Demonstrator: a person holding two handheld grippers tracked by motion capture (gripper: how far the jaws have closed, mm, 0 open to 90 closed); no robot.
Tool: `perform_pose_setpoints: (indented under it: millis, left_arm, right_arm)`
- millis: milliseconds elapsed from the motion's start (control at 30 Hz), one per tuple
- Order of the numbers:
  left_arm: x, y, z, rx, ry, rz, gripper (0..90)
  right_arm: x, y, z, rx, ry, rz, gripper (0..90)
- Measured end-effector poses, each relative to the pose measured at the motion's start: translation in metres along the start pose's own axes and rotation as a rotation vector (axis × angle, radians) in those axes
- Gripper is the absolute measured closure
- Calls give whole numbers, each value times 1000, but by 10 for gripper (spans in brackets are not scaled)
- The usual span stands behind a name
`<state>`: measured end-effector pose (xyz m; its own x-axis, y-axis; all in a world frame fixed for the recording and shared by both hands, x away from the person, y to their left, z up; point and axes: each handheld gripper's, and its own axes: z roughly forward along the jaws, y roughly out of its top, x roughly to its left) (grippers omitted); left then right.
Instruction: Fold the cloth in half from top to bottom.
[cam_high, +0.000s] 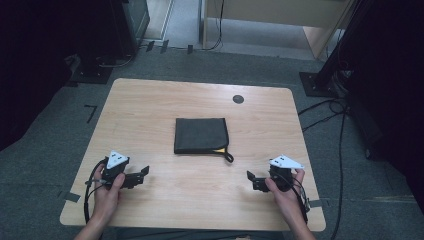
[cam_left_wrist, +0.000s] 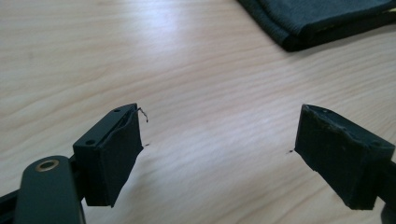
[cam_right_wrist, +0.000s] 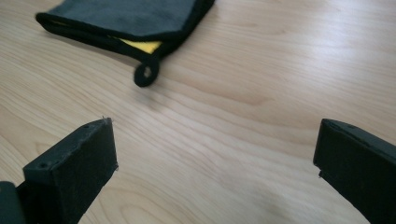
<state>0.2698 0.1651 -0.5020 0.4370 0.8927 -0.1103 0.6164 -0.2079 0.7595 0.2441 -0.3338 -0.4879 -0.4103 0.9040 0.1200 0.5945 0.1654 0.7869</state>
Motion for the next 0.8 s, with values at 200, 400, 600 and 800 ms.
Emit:
perform_pose_setpoints:
  millis: [200, 400, 600, 800]
  left_arm:
    - [16, -17, -14, 17, 40, -7, 143]
    - [35, -28, -28, 23, 68, -30, 144]
    - [47, -38, -39, 27, 108, -34, 143]
    - [55, -48, -49, 66, 149, -7, 143]
  right_arm:
    - [-20, -14, -13, 11, -33, 24, 0]
    - [-40, -32, -27, 40, -89, 48, 0]
    - [-55, -50, -37, 58, -135, 84, 0]
    - [-65, -65, -43, 77, -180, 94, 0]
